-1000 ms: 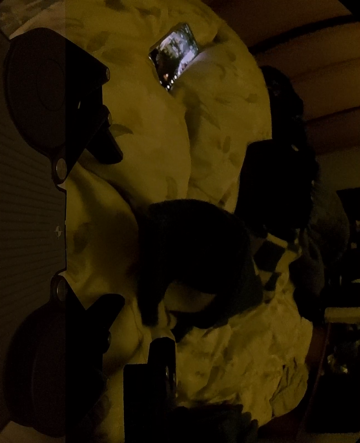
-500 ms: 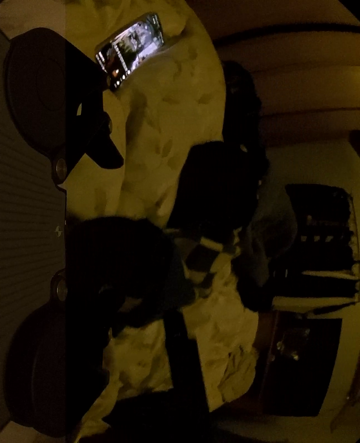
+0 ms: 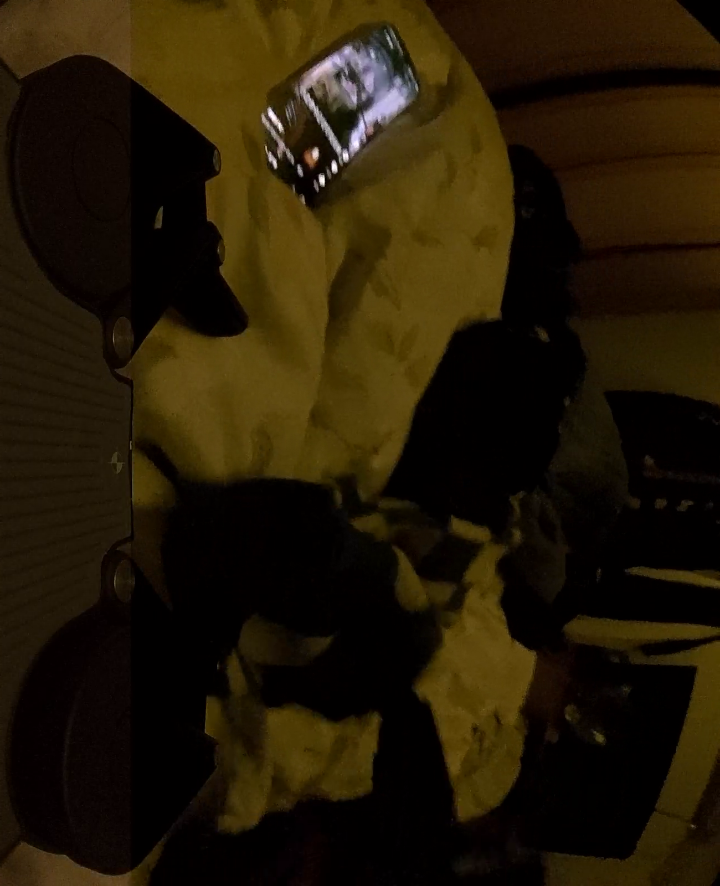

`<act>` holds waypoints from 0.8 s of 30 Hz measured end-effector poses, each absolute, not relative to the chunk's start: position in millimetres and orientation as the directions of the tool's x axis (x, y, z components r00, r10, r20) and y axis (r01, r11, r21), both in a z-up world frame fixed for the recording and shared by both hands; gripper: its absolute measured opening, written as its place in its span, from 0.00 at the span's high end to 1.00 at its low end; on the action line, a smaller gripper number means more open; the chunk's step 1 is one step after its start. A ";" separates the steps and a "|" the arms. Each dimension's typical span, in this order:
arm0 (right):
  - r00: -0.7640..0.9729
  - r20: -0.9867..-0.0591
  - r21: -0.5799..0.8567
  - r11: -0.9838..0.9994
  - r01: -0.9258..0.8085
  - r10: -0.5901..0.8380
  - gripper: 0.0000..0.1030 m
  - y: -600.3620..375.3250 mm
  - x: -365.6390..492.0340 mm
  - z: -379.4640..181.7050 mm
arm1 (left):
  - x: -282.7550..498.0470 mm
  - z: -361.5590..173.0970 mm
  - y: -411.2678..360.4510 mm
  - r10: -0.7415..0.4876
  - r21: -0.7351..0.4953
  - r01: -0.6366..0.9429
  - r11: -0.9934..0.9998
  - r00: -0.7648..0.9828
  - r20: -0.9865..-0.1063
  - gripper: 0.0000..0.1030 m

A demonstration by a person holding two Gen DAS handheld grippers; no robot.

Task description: Fold large clothes

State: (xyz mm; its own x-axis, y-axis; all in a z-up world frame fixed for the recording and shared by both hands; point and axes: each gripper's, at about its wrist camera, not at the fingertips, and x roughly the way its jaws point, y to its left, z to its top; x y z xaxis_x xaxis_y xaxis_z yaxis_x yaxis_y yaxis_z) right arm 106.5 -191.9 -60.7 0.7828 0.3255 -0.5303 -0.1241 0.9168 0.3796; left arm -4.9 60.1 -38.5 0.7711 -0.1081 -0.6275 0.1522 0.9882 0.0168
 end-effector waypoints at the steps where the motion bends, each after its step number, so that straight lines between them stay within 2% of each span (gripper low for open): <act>1: 0.808 -0.494 0.401 0.909 -0.116 0.321 0.89 -203.1 92.9 -49.4 | -6.3 -37.5 57.7 -0.126 0.004 0.164 0.986 0.771 -0.624 0.00; 9: 0.947 -0.238 0.583 0.812 -0.040 0.218 0.90 -316.8 -43.9 17.5 | -21.7 -37.3 36.8 -0.181 0.006 0.234 0.972 0.767 -0.616 0.00; 12: 0.978 -0.160 0.596 0.803 -0.011 0.132 0.98 -345.6 -91.8 39.9 | -22.5 -37.6 31.7 -0.198 -0.019 0.237 0.971 0.760 -0.620 0.00; 14: 0.992 -0.092 0.597 0.802 -0.013 0.084 0.98 -361.4 -116.2 57.3 | -22.5 -37.5 28.3 -0.204 -0.030 0.236 0.971 0.758 -0.619 0.00; 15: 0.994 -0.090 0.581 0.814 -0.001 0.065 0.98 -368.5 -122.6 65.5 | -21.5 -37.5 26.7 -0.209 -0.040 0.236 0.971 0.756 -0.620 0.00; 17: 0.988 -0.142 0.558 0.829 0.034 0.056 0.92 -373.8 -118.9 69.7 | -20.1 -37.0 24.7 -0.221 -0.061 0.234 0.970 0.754 -0.619 0.00; 18: 0.983 -0.170 0.567 0.823 0.045 0.064 0.81 -373.5 -114.8 63.9 | -19.3 -36.5 24.5 -0.223 -0.065 0.233 0.970 0.754 -0.618 0.00; 19: 0.975 -0.202 0.587 0.808 0.048 0.088 0.49 -371.6 -108.7 55.5 | -19.0 -35.6 24.7 -0.220 -0.065 0.229 0.971 0.756 -0.616 0.00; 21: 0.939 -0.290 0.613 0.789 0.035 0.183 0.17 -360.5 -88.2 35.2 | -17.1 -34.5 26.2 -0.197 -0.048 0.213 0.976 0.765 -0.613 0.00; 22: 0.918 -0.325 0.609 0.793 0.020 0.227 0.21 -351.4 -78.7 26.4 | -15.8 -34.3 27.1 -0.186 -0.038 0.206 0.978 0.769 -0.612 0.00; 24: 0.865 -0.410 0.577 0.817 -0.001 0.291 0.23 -327.0 -59.1 8.8 | -7.4 -36.3 29.6 -0.161 -0.016 0.192 0.981 0.773 -0.613 0.00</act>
